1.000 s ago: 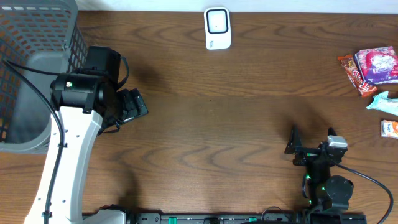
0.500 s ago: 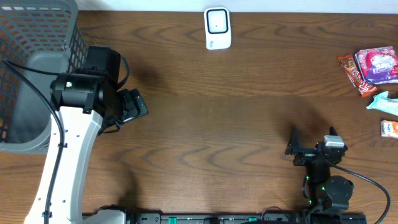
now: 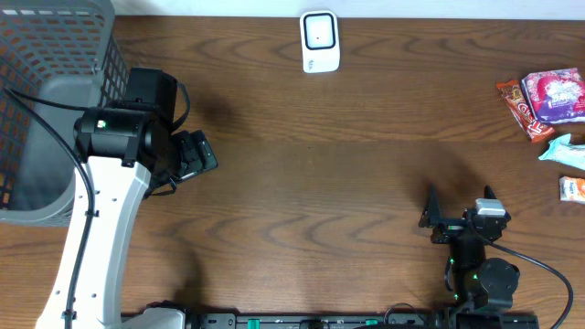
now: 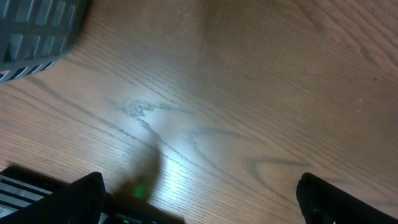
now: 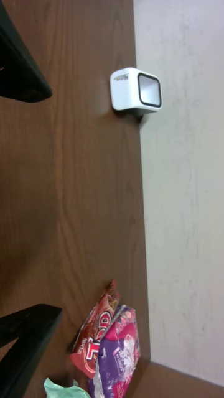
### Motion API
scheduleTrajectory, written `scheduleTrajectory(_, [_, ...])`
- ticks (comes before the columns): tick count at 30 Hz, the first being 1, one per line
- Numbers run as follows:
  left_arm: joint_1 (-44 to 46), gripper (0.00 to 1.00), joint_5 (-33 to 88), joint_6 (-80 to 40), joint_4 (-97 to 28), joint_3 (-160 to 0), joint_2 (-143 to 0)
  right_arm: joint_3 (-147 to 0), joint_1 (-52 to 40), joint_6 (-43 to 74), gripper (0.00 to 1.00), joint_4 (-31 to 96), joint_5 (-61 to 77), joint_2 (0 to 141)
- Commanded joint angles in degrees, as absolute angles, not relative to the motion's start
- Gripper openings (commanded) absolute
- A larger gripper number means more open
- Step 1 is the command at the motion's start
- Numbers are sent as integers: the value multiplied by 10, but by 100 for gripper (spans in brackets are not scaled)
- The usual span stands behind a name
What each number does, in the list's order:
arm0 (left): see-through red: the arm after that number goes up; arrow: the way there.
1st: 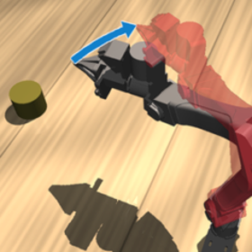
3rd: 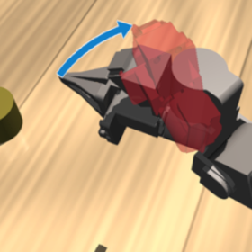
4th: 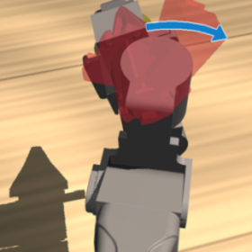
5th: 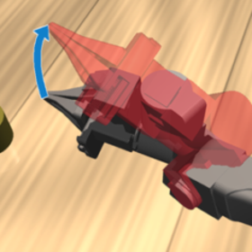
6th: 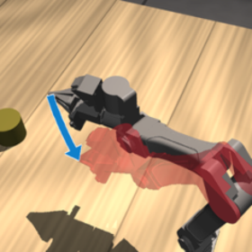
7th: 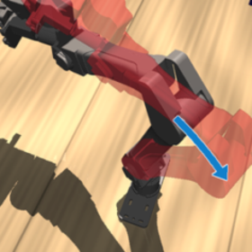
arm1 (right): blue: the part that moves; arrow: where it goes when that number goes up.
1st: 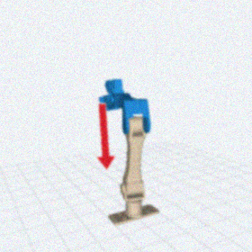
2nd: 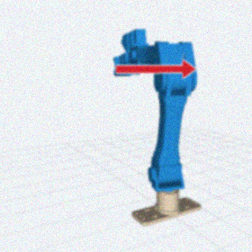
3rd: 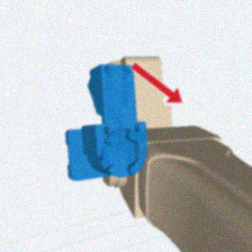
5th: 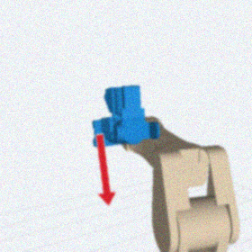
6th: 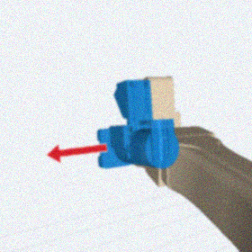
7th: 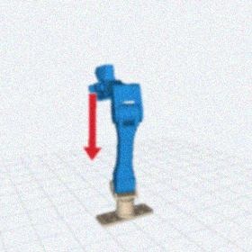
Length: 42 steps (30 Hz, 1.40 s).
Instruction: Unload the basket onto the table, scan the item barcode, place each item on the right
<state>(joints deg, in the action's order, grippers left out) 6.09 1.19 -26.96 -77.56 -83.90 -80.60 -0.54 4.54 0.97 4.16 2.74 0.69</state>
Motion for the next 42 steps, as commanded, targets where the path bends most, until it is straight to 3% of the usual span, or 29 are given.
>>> scheduleTrajectory(1, [59, 98, 9, -268, -777, -841, -809, -3, 41, 3, 99, 42, 27, 3])
scheduleTrajectory(42, [59, 98, 0, -267, -741, -830, -783, -3, 41, 3, 100, 42, 27, 3])
